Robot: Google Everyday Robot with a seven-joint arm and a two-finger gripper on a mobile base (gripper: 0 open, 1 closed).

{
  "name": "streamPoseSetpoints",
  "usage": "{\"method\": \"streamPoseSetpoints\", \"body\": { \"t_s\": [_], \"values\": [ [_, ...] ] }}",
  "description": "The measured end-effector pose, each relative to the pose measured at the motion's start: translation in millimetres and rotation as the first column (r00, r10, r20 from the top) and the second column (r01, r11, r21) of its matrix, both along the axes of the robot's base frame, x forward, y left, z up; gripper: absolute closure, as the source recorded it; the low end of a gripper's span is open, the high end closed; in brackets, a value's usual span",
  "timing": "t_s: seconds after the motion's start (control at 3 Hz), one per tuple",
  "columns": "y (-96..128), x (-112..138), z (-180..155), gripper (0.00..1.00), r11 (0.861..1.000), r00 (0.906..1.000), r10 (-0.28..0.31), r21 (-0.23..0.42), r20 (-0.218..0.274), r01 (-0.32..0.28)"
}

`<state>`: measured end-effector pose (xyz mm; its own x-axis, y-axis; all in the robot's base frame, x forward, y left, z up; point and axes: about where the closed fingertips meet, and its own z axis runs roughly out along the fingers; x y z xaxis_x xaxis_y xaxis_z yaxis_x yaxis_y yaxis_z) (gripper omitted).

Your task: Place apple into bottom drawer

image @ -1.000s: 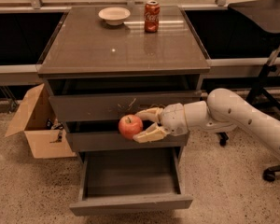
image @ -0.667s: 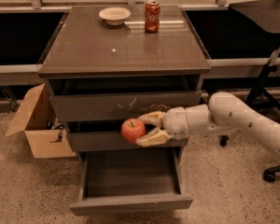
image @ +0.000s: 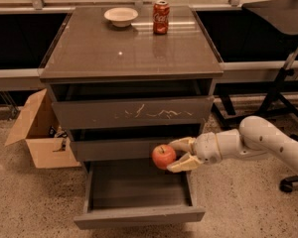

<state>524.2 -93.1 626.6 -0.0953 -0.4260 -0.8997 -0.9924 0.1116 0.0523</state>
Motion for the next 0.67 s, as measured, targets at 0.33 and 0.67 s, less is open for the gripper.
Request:
{"method": "streamPoseSetpoints", "body": {
  "t_s": [0.33, 0.67],
  "values": [
    [-26, 2, -42, 1.0, 0.999, 0.9979, -0.024, -0.04, -0.061, 0.021],
    [-48, 14, -102, 1.0, 0.994, 0.9872, -0.051, -0.103, -0.151, 0.036]
  ]
}}
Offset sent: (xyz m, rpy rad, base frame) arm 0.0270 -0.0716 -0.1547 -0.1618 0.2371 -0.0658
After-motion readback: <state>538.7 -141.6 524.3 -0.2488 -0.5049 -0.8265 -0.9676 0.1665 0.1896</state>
